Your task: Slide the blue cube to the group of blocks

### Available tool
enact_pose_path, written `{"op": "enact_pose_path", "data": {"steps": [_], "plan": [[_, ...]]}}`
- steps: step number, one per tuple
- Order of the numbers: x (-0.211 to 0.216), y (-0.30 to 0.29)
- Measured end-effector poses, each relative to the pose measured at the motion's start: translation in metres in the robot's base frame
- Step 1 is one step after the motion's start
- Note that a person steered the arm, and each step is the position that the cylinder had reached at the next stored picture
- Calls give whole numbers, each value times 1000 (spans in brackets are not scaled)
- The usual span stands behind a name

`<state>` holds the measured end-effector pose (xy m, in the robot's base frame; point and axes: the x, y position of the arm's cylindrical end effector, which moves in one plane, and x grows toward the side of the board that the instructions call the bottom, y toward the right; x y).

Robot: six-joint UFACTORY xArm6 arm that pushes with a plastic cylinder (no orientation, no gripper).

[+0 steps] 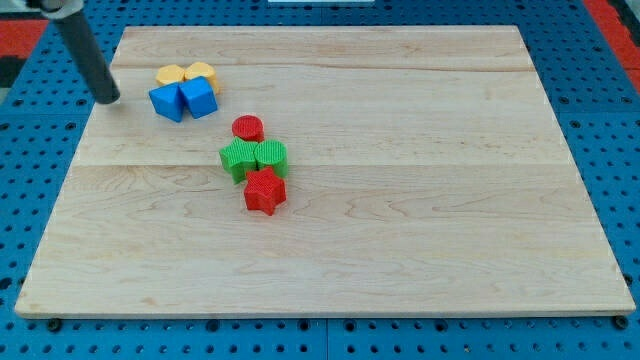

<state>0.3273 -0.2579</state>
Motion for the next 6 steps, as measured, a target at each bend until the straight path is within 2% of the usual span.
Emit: {"op": "enact_pose_path", "data": {"steps": [1,2,3,6], "plan": [[-7,93],[-12,151],[-12,159],[-9,98]]}}
